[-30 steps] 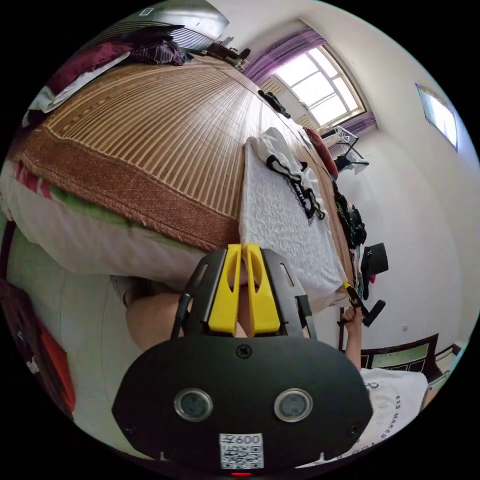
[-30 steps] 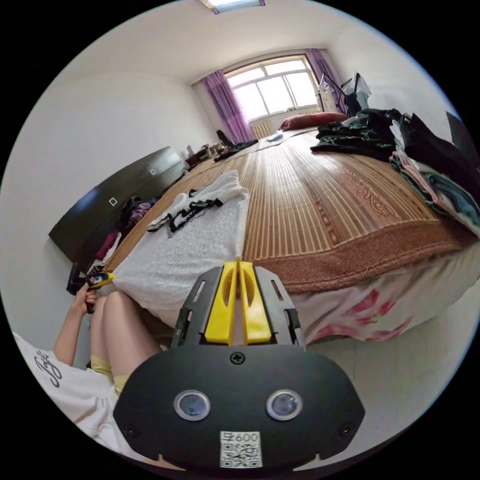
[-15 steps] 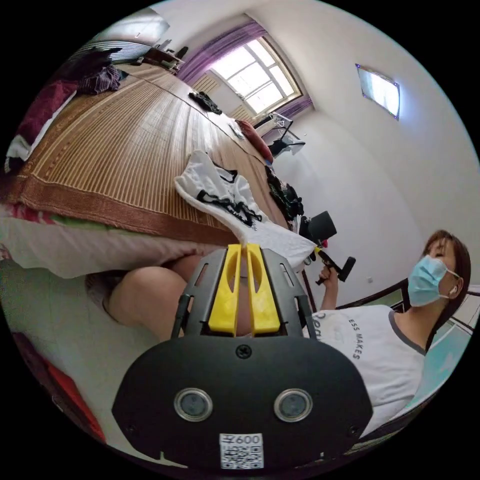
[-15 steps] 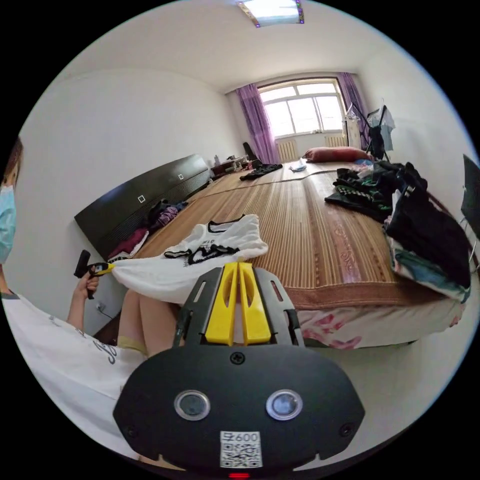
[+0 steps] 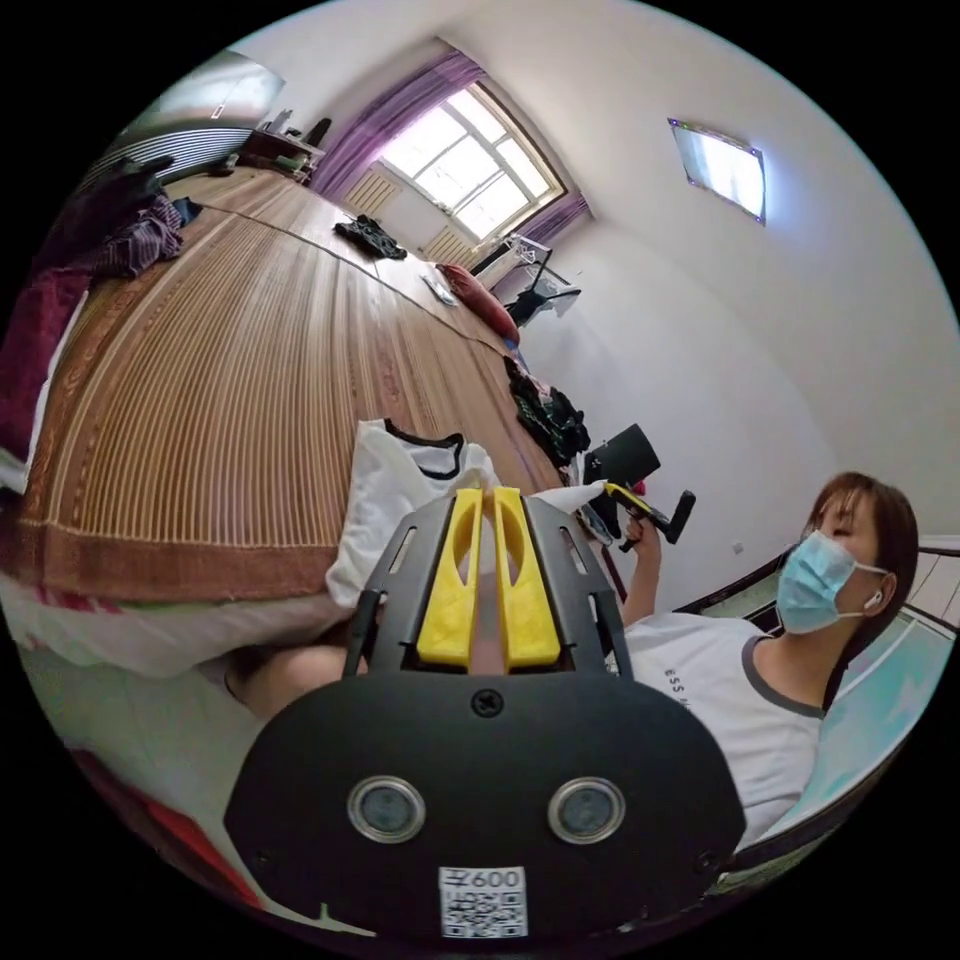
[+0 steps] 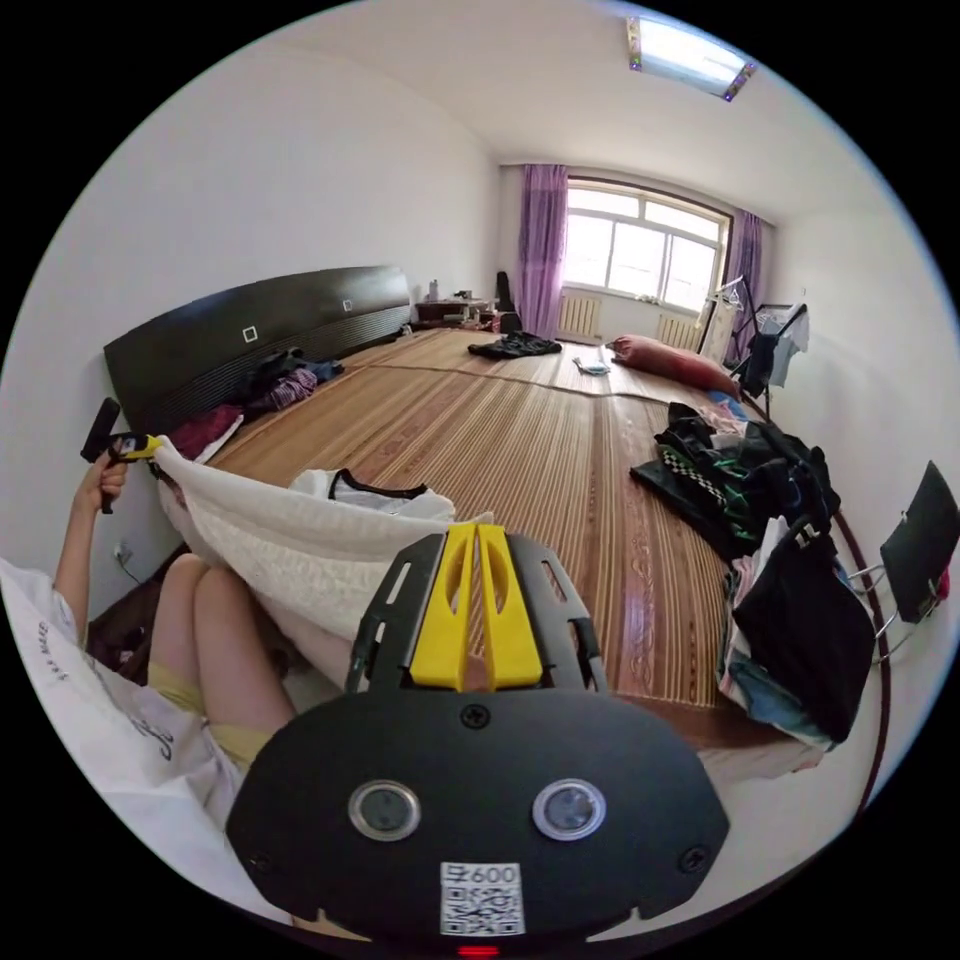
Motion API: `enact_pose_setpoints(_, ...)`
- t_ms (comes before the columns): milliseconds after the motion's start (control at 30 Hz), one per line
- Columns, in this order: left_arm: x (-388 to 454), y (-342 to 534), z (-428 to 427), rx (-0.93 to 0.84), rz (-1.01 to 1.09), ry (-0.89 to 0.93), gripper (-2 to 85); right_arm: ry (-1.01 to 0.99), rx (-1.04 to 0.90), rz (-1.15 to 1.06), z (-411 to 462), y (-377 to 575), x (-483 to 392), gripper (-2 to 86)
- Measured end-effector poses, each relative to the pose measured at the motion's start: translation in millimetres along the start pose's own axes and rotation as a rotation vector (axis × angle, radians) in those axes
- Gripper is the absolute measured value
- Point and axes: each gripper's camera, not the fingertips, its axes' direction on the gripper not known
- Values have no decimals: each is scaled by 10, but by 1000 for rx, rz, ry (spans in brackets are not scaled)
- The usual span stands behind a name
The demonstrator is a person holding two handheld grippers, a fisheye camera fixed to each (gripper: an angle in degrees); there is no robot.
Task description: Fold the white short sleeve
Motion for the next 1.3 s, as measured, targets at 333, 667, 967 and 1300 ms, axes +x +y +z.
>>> enact_pose_setpoints(333,-2048,-1394,518,-22,-212,245,20,-135,-96,168,2030,-370,1157,-8)
enact_pose_setpoints(667,-3616,-1644,890,-11,-382,288,21,-147,-157,218,3413,-50,1830,-8)
enact_pose_setpoints(967,-4248,-1697,961,95,-365,316,29,-206,58,286,3985,529,2371,-7)
enact_pose_setpoints(1300,-4612,-1269,701,157,-474,-94,84,48,-230,178,4642,968,2468,35)
